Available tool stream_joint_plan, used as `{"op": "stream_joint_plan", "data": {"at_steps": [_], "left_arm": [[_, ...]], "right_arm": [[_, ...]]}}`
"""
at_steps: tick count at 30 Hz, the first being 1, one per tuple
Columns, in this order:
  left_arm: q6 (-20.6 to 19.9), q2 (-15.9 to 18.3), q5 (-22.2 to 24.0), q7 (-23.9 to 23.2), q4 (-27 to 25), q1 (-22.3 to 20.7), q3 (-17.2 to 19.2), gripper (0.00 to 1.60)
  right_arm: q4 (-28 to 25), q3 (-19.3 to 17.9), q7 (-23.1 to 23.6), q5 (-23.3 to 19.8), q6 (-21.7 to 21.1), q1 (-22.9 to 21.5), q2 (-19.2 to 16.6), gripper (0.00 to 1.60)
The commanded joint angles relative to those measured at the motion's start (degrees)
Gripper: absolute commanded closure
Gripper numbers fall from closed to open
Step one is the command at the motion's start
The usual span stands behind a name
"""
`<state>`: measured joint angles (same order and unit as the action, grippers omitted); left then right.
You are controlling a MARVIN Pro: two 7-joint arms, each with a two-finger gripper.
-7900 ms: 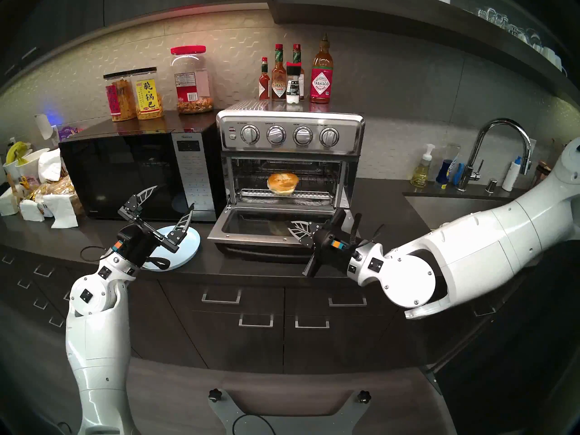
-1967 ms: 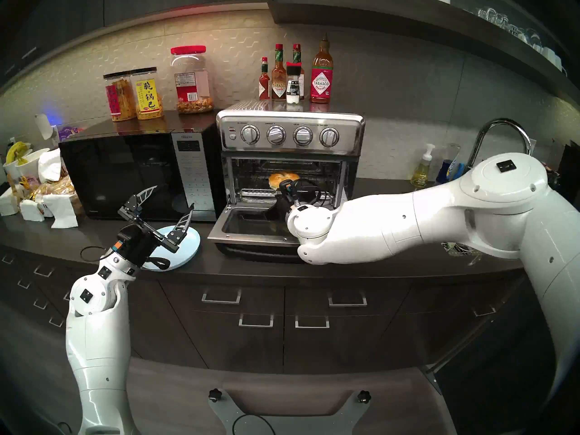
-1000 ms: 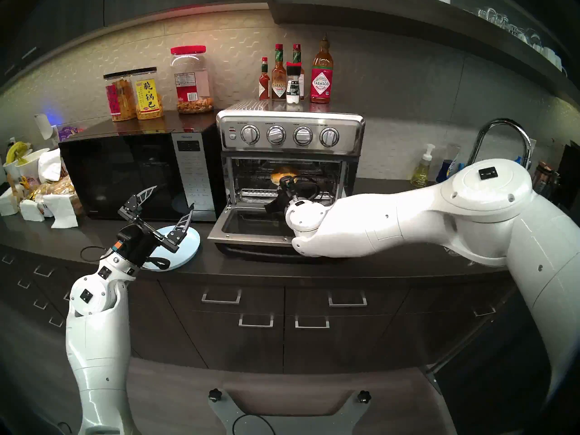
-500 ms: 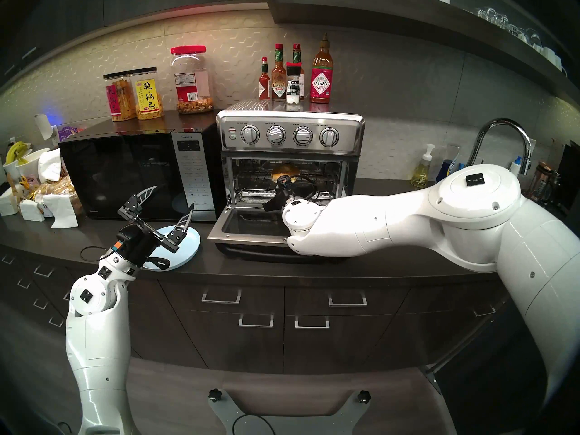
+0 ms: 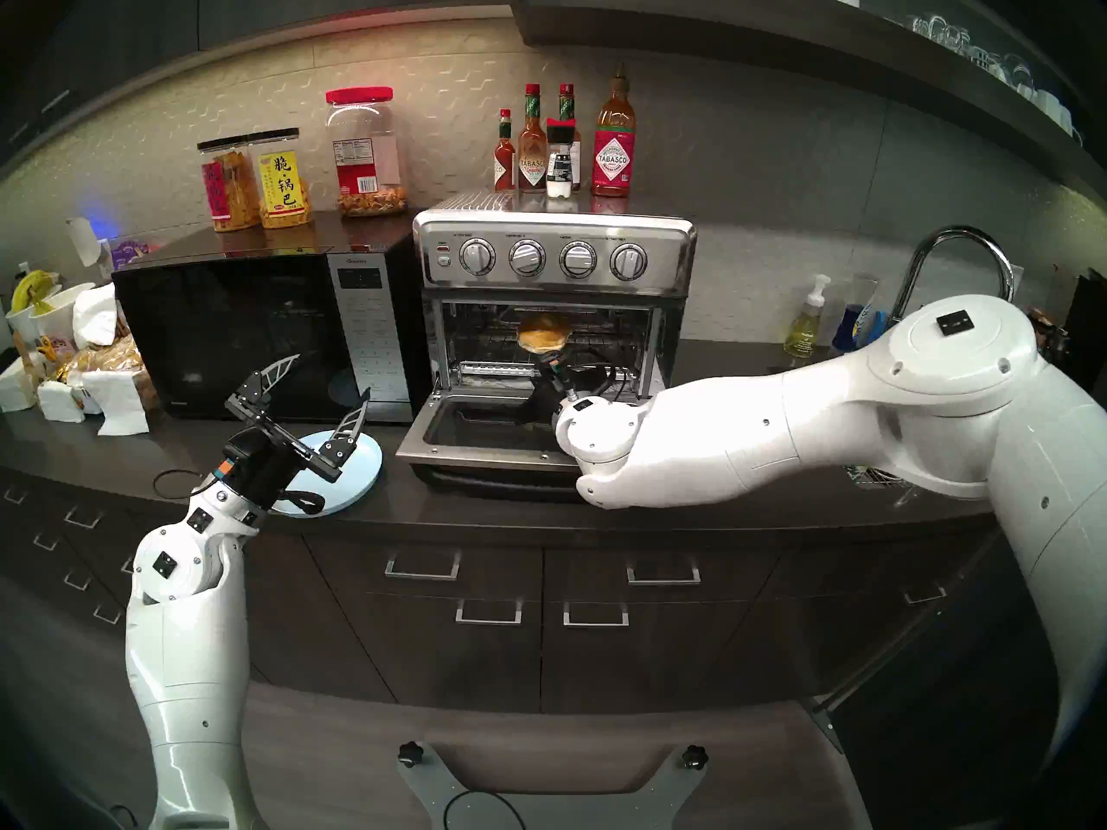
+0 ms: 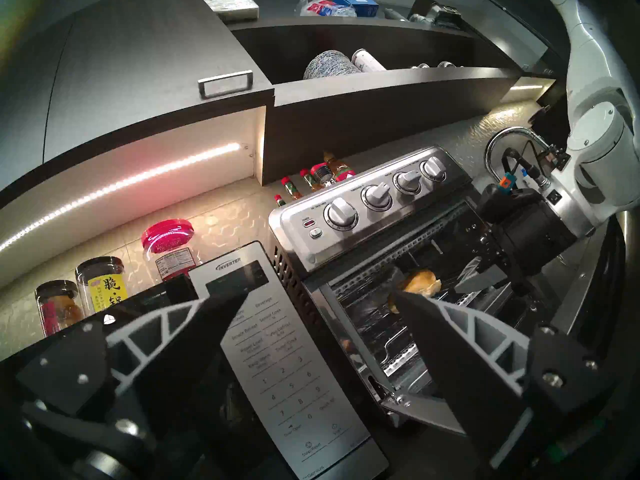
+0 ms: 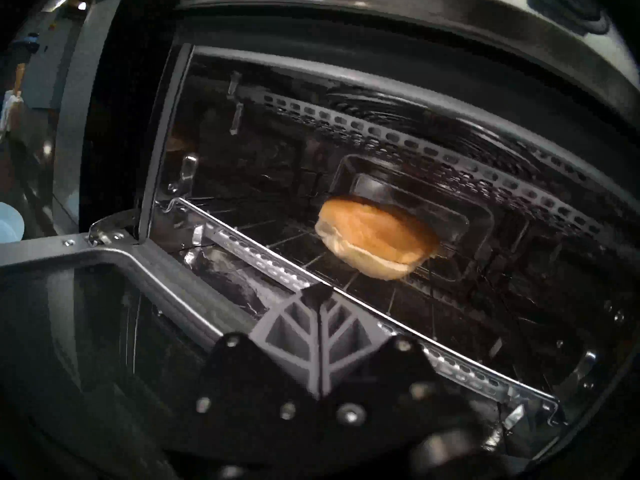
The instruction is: Open the oven and place the bagel inside on the rack
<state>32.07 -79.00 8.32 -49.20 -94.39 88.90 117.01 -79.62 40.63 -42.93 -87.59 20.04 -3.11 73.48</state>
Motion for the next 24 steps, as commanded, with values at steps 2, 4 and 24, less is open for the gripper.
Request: {"op": "stream_joint_plan", "data": {"at_steps": [2, 4, 24], "left_arm": [[0.15, 0.11, 0.24, -0.03, -0.82, -0.54, -0.10, 0.00], [0.16, 0.11, 0.24, -0.03, -0.81, -0.55, -0.10, 0.00], [0.17, 0.10, 0.27, -0.04, -0.86, -0.54, -0.10, 0.00]], "right_arm": [[-7.56, 3.71, -1.77, 3.19, 3.73, -6.77, -7.11, 1.60], [-9.09, 4.55, -2.36, 4.44, 4.52, -7.31, -7.97, 1.60], [-31.40, 16.18, -6.75, 23.99, 5.92, -17.56, -21.33, 1.60]]}}
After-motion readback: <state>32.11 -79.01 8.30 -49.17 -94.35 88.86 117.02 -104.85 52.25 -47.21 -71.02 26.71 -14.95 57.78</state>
